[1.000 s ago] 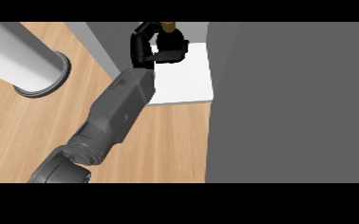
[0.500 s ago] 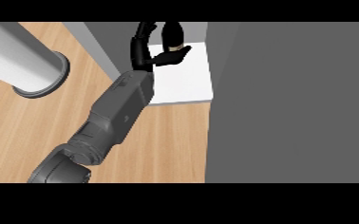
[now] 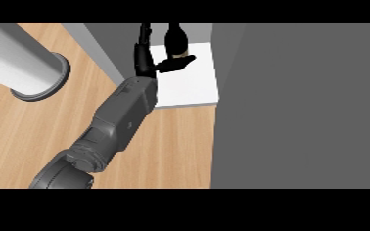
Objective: Pick up the wine, place it into the cabinet and close the cabinet
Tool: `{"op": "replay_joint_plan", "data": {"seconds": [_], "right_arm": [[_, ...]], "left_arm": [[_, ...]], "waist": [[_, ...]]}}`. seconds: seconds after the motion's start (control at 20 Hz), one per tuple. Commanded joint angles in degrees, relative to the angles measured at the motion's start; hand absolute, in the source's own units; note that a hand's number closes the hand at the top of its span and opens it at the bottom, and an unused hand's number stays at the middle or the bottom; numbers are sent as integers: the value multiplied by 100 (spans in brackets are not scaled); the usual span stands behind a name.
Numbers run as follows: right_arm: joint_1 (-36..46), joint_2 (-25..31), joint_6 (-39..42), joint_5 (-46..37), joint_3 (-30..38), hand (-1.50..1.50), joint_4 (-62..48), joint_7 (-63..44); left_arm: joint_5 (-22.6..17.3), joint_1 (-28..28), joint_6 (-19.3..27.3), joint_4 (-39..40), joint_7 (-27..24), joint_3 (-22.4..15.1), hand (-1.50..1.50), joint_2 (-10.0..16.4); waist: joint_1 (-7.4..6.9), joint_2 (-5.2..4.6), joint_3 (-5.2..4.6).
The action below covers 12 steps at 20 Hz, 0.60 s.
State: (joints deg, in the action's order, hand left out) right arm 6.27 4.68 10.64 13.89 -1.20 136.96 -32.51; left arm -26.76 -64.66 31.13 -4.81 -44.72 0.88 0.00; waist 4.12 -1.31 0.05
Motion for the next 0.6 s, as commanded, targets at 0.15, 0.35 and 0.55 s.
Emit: {"op": "replay_joint_plan", "data": {"seconds": [0.15,0.35,0.55], "right_arm": [[30,-60,-141,124,18,-150,164,-186],[-220,-24,-4,241,26,-150,463,-92],[-176,11,75,165,85,-150,238,75]], "left_arm": [[-59,297,-348,-41,-161,155,-150,345],[-62,572,-338,-63,-634,204,-150,35],[47,380,-696,-59,-334,128,-150,216]], "waist": [[-71,-5,-15],[34,-24,-14],[-52,-2,-11]]}}
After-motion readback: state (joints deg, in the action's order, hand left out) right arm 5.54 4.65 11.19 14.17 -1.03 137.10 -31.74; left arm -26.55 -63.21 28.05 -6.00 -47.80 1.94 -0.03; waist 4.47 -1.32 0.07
